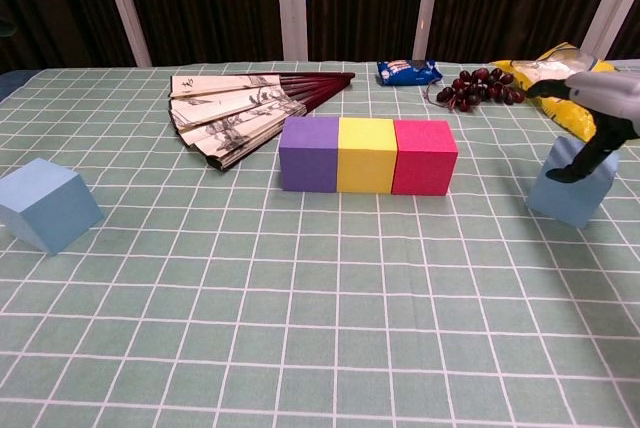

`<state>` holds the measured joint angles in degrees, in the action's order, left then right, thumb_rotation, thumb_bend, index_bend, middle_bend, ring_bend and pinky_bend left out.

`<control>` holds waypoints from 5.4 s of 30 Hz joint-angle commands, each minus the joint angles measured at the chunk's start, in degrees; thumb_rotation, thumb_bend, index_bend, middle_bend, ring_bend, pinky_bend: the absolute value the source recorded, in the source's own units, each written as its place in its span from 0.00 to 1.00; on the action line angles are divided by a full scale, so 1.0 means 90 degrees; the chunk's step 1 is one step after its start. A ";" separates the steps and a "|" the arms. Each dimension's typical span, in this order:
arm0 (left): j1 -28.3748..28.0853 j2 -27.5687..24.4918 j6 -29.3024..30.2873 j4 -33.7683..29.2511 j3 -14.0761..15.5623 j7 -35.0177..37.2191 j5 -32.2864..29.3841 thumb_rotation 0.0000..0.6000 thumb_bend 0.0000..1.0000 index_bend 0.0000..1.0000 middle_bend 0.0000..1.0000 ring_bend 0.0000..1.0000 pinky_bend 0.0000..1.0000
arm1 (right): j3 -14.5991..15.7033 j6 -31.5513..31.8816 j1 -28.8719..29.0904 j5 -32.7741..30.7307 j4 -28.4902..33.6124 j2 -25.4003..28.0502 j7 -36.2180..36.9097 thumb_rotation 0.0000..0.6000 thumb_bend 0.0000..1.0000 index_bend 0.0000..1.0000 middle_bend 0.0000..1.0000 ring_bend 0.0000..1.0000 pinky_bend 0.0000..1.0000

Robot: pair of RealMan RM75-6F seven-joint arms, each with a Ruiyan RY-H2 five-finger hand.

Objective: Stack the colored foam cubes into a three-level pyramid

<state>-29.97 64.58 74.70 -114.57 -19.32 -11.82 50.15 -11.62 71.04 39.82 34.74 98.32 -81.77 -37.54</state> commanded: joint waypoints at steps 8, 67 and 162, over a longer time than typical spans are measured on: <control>-0.0004 0.0017 0.0012 -0.0030 0.0027 -0.0040 0.0028 1.00 0.07 0.00 0.04 0.06 0.03 | -0.0004 -0.0102 -0.0155 -0.0283 -0.0051 0.0130 0.0083 1.00 0.31 0.00 0.05 0.00 0.00; -0.0028 0.0105 0.0024 -0.0008 0.0048 -0.0126 -0.0063 1.00 0.07 0.00 0.04 0.06 0.03 | -0.0034 -0.1315 0.0167 -0.1142 -0.1053 0.0507 0.0464 1.00 0.31 0.00 0.12 0.01 0.00; 0.0029 -0.0176 -0.0380 0.0007 -0.0198 0.0586 -0.0387 1.00 0.07 0.00 0.04 0.06 0.03 | -0.1097 0.1025 0.2124 -0.1820 0.0624 -0.0710 -0.1753 1.00 0.44 0.00 0.35 0.15 0.00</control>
<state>-29.74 63.04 71.29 -114.48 -21.07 -6.59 46.66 -21.28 80.08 58.79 18.55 103.96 -87.93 -53.33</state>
